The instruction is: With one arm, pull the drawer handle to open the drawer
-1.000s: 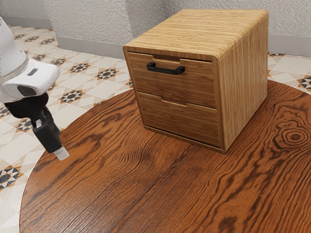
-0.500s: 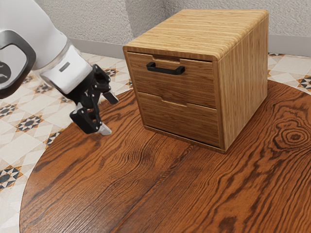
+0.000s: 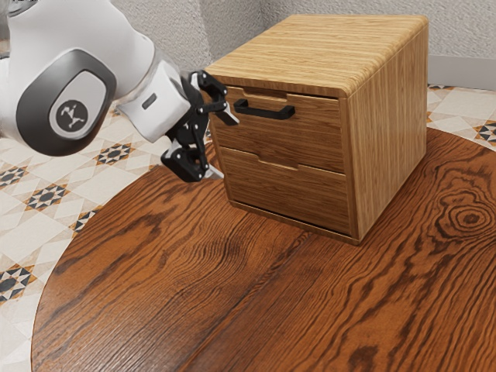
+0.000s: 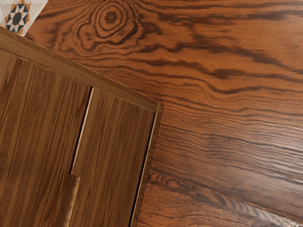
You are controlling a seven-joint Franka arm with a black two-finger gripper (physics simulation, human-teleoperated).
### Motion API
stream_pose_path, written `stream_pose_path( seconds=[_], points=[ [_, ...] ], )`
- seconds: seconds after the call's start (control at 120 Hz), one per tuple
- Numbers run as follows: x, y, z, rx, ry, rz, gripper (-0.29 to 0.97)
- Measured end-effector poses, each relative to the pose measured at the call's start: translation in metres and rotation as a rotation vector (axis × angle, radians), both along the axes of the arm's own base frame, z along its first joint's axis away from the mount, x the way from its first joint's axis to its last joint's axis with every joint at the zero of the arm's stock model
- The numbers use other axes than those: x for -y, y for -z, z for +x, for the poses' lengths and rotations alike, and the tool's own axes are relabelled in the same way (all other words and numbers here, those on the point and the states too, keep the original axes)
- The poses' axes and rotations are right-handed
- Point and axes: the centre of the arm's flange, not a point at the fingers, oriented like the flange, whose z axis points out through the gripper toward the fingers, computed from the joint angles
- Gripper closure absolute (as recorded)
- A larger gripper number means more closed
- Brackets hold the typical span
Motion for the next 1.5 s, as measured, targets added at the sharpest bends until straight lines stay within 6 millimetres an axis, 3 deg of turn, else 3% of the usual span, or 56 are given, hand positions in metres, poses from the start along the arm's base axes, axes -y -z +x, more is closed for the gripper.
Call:
stream_pose_path(
  seconds=[0.4,0.925,1.5],
  points=[
    [-0.010,0.017,0.045,0.001,0.063,0.091,0.00],
    [-0.035,0.022,0.061,0.001,0.074,0.124,0.00],
    [-0.028,0.027,0.100,0.024,0.095,0.140,0.00]
  ],
)
